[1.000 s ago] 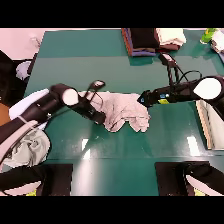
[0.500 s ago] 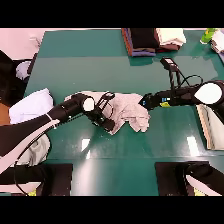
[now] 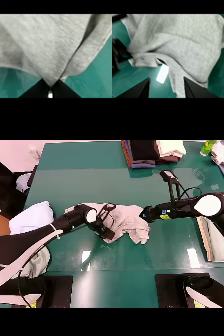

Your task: Fold the shirts.

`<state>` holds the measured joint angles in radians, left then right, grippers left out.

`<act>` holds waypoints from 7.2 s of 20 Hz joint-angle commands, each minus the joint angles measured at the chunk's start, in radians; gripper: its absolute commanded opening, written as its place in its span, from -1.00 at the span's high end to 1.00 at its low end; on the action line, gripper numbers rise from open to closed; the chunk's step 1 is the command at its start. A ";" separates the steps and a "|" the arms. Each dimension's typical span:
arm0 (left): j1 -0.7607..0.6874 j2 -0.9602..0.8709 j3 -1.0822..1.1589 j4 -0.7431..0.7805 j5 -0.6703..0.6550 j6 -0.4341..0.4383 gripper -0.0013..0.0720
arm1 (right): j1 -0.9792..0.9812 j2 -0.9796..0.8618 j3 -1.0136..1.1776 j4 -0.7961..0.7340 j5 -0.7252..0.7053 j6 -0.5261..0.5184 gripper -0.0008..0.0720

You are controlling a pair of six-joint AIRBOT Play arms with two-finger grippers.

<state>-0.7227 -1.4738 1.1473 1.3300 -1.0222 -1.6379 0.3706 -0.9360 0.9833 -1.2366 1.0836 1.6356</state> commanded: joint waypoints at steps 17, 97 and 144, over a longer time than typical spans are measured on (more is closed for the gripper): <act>0.216 0.203 0.058 0.233 -0.163 0.016 0.89 | 0.077 -0.322 -0.135 0.217 0.000 -0.130 -0.40; 0.489 0.281 -0.377 -0.104 -0.005 0.042 -0.42 | -0.035 -0.004 -0.017 -0.098 -0.066 0.111 -0.40; 0.492 0.647 0.942 0.004 -0.198 0.145 0.89 | -0.307 0.282 0.696 -0.256 0.173 0.056 0.93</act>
<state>-0.2314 -0.8574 1.8812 1.3201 -1.2171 -1.4872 0.1799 -0.7185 1.5623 -1.4857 1.2121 1.7142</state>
